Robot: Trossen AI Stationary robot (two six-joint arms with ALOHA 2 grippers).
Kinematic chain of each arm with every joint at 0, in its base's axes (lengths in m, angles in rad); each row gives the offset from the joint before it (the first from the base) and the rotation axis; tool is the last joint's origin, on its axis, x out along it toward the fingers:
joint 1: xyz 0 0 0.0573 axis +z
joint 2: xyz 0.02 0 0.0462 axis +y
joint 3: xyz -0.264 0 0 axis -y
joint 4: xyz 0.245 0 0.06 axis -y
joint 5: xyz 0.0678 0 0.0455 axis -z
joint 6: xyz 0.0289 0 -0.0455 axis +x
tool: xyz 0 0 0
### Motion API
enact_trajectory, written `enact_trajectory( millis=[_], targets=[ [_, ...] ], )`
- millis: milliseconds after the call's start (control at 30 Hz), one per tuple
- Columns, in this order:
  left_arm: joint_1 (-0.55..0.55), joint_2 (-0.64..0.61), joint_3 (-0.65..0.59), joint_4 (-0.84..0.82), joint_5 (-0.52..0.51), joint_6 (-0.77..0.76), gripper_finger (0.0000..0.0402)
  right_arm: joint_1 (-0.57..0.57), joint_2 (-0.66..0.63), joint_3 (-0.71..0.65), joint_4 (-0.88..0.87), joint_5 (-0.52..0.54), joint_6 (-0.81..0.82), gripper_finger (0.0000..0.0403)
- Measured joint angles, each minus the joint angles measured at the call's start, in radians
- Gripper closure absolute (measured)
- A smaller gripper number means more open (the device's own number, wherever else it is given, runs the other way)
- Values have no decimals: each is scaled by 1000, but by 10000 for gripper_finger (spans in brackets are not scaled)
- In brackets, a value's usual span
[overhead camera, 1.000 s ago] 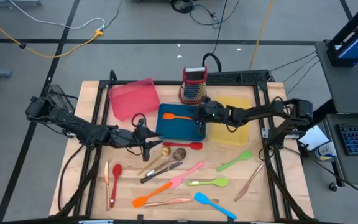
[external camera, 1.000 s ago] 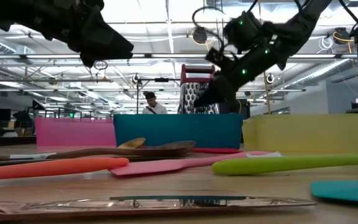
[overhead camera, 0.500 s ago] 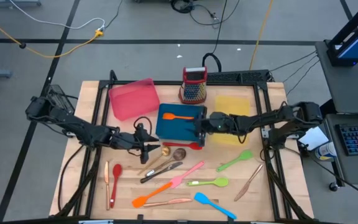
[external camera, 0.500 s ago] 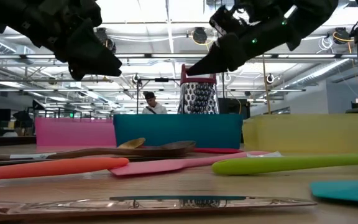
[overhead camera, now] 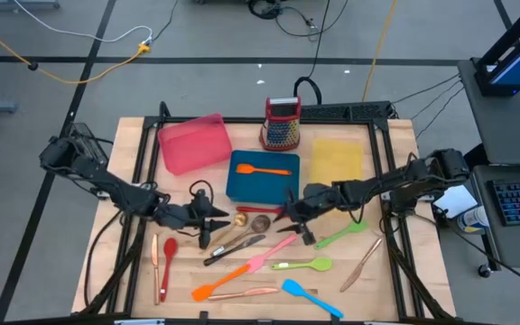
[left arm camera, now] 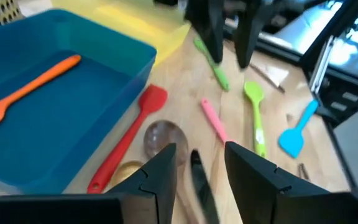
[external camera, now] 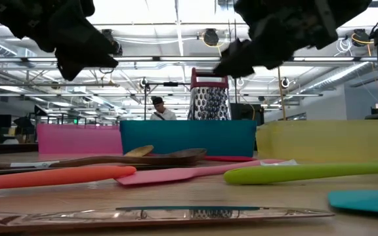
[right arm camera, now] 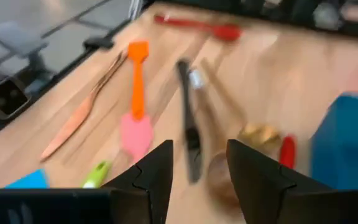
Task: Pick & Place Kitchen Items
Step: Put the pink spatula into the blue bin
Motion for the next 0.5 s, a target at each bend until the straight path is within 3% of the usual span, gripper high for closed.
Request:
enact_trajectory(
  millis=[233,500],
  targets=[
    [-45,51,0,144,-60,22,261,56,26,0,-154,1,76,268],
    [-32,210,18,344,-23,120,261,80,90,-37,-123,11,85,269]
  ],
)
